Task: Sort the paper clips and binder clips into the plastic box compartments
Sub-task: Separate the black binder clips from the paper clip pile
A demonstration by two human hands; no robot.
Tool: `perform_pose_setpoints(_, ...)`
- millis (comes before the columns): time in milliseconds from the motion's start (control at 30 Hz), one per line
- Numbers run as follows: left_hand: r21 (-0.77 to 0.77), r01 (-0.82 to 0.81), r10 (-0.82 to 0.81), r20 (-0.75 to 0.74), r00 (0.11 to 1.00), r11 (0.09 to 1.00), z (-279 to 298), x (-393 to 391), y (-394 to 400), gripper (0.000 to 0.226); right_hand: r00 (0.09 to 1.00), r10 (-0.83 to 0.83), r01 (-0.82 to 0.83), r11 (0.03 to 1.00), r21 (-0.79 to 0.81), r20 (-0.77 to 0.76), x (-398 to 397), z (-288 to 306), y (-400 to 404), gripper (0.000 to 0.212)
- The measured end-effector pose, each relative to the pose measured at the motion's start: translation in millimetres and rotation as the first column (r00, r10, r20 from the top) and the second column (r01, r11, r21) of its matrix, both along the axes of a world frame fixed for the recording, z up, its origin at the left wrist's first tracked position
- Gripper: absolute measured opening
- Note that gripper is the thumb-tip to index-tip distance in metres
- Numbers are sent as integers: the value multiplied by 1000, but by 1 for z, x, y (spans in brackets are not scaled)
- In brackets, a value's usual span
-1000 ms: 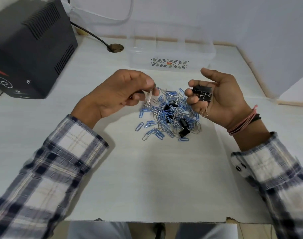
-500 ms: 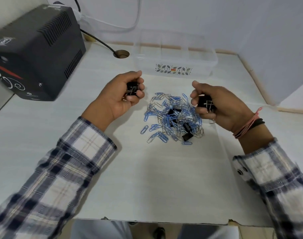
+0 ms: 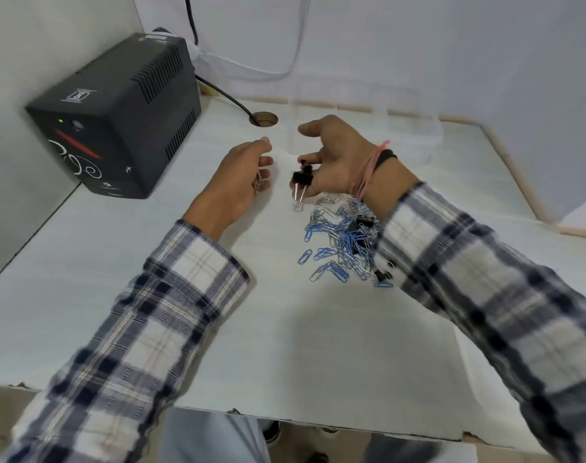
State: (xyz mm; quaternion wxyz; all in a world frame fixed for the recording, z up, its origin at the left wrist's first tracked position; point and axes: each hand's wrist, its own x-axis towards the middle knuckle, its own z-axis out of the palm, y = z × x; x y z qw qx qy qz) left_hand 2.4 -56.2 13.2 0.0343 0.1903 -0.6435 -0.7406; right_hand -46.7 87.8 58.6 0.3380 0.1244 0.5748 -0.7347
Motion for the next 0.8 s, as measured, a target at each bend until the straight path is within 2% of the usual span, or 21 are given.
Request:
perform_pose_setpoints(67,-6,20,-20,-24,1000,1000,0,0,0,30,998,68,-68,998,-2,3,-1,0,-8,52)
perform_pose_setpoints(167,-119,38,-43,-40,998,992,1,1,-2,41,992,126,-126,992,-25,-4,-2,4,-5,61)
perform_pose_setpoints(233,-159,34,-42,-51,998,987,2,1,-4,44,990,140,-141,990,-29,-29,0,8,5,54)
perform_pose_setpoints(300,-174,14,-26,-67,997,985,2,2,-7,43,986,125,-125,992,6,-113,1,11,23,35)
perform_pose_setpoints(367,-190,-11,-9,-103,995,982,4,4,-9,37,962,104,-79,991,106,-252,1,12,46,21)
perform_pose_setpoints(467,-191,-40,1,-203,979,981,8,9,-7,26,868,174,-24,950,311,-465,5,12,91,17)
perform_pose_setpoints(600,-298,46,-138,-296,945,953,11,14,4,21,756,312,47,851,523,-576,14,4,145,16)
perform_pose_setpoints(700,-454,201,-349,-269,898,868,3,18,23,19,704,420,20,795,607,-573,19,-11,166,14)
perform_pose_setpoints(800,-705,296,-546,-154,823,645,-10,20,45,22,625,546,-35,734,679,-558,26,-24,168,13)
